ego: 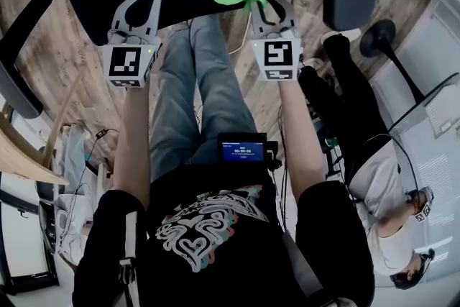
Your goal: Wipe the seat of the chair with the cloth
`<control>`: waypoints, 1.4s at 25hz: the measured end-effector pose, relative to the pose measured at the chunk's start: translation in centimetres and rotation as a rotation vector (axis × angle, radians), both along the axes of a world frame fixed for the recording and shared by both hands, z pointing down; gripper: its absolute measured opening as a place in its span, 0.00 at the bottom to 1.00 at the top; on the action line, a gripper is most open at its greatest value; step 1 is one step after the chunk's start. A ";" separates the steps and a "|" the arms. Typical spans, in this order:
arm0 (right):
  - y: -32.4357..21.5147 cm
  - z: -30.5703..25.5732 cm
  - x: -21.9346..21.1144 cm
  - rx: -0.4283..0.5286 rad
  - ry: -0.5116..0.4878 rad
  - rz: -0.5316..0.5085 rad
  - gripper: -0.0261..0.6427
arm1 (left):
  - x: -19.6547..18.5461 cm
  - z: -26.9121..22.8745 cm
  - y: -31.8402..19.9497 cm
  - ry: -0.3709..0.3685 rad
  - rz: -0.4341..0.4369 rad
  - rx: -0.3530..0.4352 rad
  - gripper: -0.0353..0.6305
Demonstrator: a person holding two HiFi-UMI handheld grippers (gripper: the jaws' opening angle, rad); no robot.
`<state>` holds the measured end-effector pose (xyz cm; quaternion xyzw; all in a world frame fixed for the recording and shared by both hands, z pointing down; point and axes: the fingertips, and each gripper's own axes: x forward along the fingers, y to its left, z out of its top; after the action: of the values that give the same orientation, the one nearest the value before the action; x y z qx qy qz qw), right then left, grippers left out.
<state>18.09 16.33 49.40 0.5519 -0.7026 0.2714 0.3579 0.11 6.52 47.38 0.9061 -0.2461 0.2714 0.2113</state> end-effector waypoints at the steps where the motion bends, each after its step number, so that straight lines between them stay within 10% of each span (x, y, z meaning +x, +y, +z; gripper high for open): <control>1: 0.0 0.2 -0.1 -0.008 0.000 0.000 0.12 | 0.0 0.1 0.0 -0.001 0.001 -0.003 0.06; 35: -1.5 2.3 -0.8 -0.063 0.036 -0.046 0.12 | -3.0 0.5 -0.4 0.001 -0.081 -0.030 0.06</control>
<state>17.28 14.82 51.66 0.5287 -0.6997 0.2751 0.3940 -2.88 6.14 47.87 0.8924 -0.2783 0.2658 0.2357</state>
